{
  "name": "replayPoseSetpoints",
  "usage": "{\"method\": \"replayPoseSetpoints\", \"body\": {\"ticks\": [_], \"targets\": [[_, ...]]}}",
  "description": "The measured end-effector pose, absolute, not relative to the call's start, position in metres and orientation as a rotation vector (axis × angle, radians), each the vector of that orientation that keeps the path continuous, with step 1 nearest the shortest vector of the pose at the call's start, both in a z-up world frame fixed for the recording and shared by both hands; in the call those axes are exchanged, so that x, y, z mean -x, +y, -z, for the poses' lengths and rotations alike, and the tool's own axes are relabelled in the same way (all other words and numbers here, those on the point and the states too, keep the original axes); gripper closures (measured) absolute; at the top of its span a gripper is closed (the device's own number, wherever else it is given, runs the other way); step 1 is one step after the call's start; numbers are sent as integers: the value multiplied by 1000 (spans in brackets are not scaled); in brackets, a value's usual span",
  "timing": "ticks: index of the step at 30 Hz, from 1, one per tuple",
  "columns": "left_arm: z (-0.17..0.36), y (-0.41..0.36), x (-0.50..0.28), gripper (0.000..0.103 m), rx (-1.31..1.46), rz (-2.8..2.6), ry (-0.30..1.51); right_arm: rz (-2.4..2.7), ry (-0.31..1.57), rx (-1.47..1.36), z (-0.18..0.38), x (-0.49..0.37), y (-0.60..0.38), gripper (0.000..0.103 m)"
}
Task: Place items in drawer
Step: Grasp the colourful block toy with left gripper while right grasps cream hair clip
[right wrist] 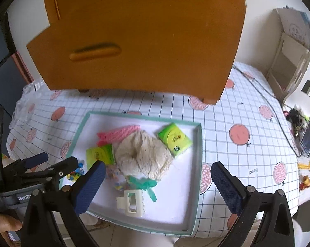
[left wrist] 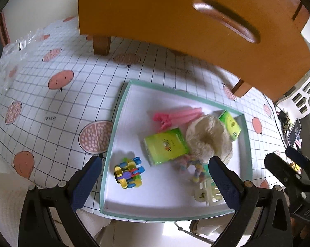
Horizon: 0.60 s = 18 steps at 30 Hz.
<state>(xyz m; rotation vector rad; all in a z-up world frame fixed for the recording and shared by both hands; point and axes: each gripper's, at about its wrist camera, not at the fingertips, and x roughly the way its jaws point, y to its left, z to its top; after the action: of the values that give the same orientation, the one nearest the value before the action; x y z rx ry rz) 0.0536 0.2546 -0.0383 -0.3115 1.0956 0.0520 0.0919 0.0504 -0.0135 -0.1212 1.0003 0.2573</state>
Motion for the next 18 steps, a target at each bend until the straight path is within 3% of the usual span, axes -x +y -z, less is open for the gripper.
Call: {"method": "replayPoseSetpoints", "body": {"ticks": [18], "targets": [[81, 260, -59, 1, 367, -68, 1205, -248, 1238, 11, 97, -99, 35, 1]]}}
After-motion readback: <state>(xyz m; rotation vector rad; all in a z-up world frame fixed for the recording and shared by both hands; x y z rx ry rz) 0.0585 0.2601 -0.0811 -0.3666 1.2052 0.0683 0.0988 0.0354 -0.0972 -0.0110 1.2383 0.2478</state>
